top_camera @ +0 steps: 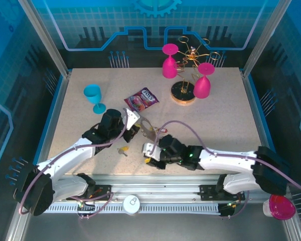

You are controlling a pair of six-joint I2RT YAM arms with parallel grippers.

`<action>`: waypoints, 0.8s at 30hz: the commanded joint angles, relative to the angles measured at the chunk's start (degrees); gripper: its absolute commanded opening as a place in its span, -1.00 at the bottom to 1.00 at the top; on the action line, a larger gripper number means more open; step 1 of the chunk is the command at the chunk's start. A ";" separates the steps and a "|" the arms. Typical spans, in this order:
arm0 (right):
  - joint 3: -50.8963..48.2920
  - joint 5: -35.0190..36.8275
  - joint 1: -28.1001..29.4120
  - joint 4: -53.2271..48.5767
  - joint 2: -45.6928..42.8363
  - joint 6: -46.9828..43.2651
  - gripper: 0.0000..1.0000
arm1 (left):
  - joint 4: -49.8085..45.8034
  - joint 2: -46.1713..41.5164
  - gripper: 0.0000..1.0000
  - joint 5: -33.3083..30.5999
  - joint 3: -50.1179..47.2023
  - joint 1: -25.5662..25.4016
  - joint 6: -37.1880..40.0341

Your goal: Put the keys on the keyring

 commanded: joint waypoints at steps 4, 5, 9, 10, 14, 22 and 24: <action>6.93 6.69 3.91 13.59 13.34 -1.30 -0.51 | 2.67 0.76 -1.00 -0.65 -0.94 4.62 -12.56; 8.42 8.51 4.77 14.50 15.73 -2.57 -0.49 | 2.76 1.10 -1.00 -0.59 -0.70 5.25 -13.48; 15.47 13.09 7.17 14.44 24.56 -6.69 -0.47 | 2.76 2.44 -1.00 -0.36 0.52 8.13 -18.73; 17.34 13.55 7.52 14.11 26.78 -7.22 -0.47 | 2.71 2.68 -1.00 -0.36 0.88 8.76 -20.04; 21.68 15.06 7.72 14.56 32.33 -5.83 -0.45 | 2.85 3.50 -1.00 -0.38 1.60 9.66 -22.50; 29.27 18.92 7.46 12.00 40.54 -3.91 -0.44 | 4.57 2.58 -1.00 -0.86 0.37 9.92 -23.10; 30.83 20.01 7.18 10.94 41.86 -3.54 -0.44 | 4.52 2.28 -1.00 -0.94 0.23 9.93 -22.95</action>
